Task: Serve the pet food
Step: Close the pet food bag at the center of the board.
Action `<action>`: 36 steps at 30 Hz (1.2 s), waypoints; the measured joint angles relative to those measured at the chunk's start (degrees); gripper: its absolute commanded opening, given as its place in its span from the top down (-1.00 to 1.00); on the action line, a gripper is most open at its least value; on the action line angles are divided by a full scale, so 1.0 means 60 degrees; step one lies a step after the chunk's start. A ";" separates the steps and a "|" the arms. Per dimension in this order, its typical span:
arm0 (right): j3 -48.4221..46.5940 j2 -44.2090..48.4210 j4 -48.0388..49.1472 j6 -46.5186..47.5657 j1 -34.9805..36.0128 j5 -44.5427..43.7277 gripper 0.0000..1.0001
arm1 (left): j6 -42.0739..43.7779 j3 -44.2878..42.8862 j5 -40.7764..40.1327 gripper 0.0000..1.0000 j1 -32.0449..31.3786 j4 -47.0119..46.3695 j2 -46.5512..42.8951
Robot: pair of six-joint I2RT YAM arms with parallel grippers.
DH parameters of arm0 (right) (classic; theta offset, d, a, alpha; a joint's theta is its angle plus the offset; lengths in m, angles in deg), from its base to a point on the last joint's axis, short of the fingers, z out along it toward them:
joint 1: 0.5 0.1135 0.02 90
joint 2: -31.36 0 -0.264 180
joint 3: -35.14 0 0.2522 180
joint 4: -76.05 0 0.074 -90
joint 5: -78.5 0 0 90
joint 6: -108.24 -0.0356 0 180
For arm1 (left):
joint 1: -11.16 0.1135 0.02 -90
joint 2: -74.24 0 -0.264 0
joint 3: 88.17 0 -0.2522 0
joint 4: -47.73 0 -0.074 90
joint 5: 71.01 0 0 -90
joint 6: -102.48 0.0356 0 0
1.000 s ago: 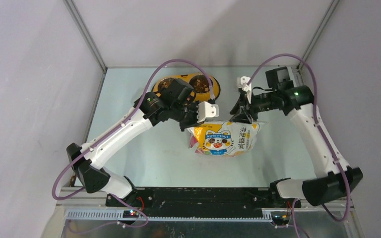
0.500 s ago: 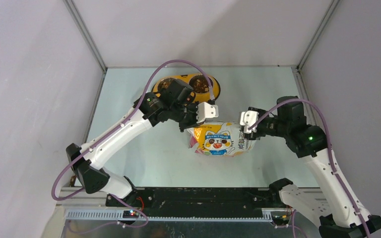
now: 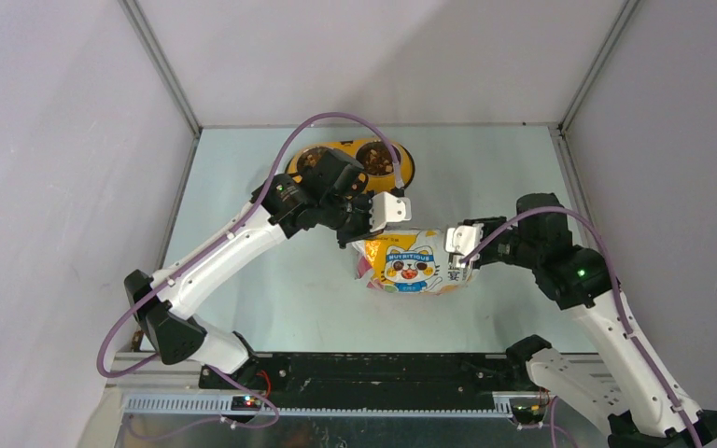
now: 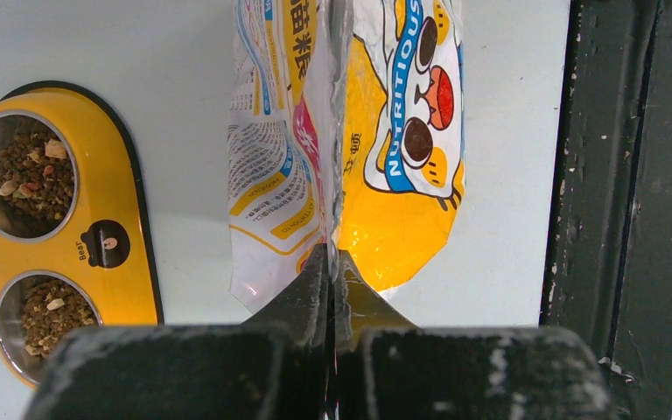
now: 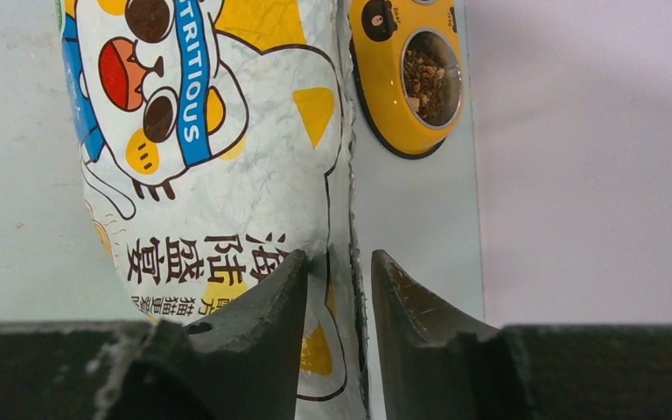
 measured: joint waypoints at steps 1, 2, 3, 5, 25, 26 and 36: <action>0.0007 0.0011 -0.0011 0.0051 0.0058 -0.0073 0.38 | 0.0000 0.0000 0.0000 1.00 0.0000 0.0000 0.0000; 0.0018 0.0015 -0.0011 0.0102 0.0098 -0.0113 0.47 | 0.0000 0.0000 0.0000 1.00 0.0000 0.0004 0.0000; 0.0018 0.0004 -0.0040 0.0131 0.0127 -0.0149 0.52 | 0.0000 0.0000 0.0000 1.00 0.0000 0.0000 0.0000; 0.0025 -0.0022 -0.0076 0.0186 0.0168 -0.0182 0.64 | 0.0000 0.0000 -0.0007 1.00 0.0000 -0.0004 0.0000; -0.3683 -0.4080 -0.4076 -0.1479 -0.2601 0.4127 0.52 | 0.0007 0.0000 -0.0091 1.00 0.0022 -0.0186 -0.0015; -0.3683 -0.4065 -0.4076 -0.1566 -0.2634 0.4237 0.42 | 0.0007 0.0000 -0.0102 1.00 0.0022 -0.0142 -0.0018; -0.2200 -0.0914 -0.1636 -0.1519 -0.2226 0.3752 -0.15 | 0.0004 0.0000 -0.0025 1.00 0.0015 0.0036 -0.0029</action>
